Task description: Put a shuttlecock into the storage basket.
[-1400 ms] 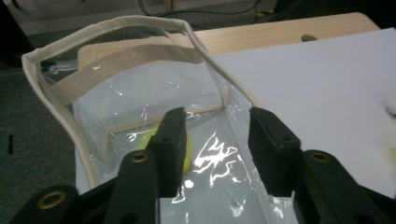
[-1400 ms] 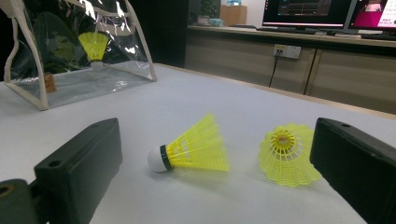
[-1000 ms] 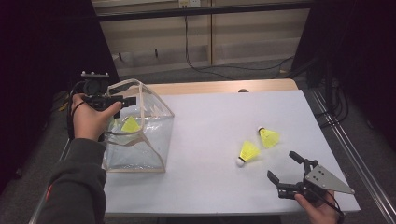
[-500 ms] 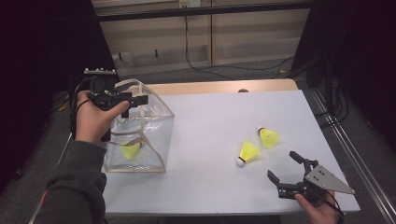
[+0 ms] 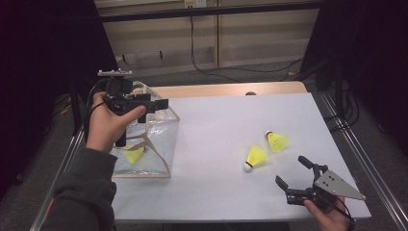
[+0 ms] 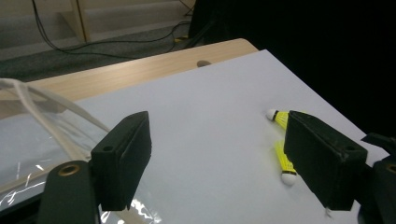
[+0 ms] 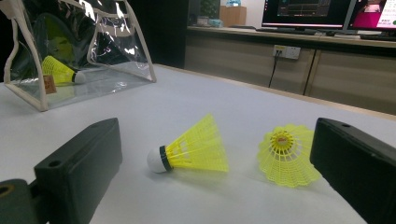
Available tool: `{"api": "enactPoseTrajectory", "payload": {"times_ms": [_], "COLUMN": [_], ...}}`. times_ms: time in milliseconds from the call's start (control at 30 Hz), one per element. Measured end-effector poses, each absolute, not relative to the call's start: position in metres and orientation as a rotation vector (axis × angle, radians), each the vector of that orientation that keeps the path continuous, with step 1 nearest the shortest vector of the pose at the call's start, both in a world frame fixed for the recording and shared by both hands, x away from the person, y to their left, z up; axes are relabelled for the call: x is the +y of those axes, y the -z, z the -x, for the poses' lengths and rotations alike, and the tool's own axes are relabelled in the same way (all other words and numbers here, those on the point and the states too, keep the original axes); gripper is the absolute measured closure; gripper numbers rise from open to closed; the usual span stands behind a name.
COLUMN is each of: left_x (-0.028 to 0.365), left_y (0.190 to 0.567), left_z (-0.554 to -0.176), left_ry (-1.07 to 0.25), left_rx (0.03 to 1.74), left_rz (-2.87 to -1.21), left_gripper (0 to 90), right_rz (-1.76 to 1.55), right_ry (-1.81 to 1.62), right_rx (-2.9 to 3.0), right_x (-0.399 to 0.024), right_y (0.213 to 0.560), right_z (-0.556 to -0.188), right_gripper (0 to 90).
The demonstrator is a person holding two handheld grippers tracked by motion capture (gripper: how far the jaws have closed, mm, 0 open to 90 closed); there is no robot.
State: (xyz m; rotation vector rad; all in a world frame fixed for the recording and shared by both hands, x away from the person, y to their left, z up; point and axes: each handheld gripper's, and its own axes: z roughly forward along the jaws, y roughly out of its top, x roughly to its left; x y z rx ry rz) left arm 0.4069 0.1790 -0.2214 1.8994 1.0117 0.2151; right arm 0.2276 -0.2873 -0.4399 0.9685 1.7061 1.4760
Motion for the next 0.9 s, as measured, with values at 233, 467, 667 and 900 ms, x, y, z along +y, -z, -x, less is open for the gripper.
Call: {"api": "enactPoseTrajectory", "payload": {"times_ms": [233, 467, 667, 900], "left_x": [0.167, 0.158, 0.149, 0.138], "left_y": [0.222, 0.226, 0.232, 0.239], "left_z": [-0.403, -0.4, -0.398, -0.394], "left_ry": [-0.19, -0.173, -0.167, -0.147], "left_rx": [0.963, 0.95, 0.938, 0.915], "left_rz": [-1.931, -1.935, -1.952, -1.962], "left_gripper": [21.7, 19.7, 18.1, 15.9], "right_rz": [-0.969, -0.969, -0.969, -0.969], "right_ry": [-1.477, -1.477, -1.477, -1.477], "right_rx": [1.707, 1.706, 1.707, 1.704], "right_x": [-0.287, -0.287, -0.287, -0.287], "right_y": [0.44, 0.44, 0.44, 0.44], "right_z": [-0.228, -0.228, -0.228, -0.228], "right_gripper": [2.1, 2.2, 2.1, 2.1]}}
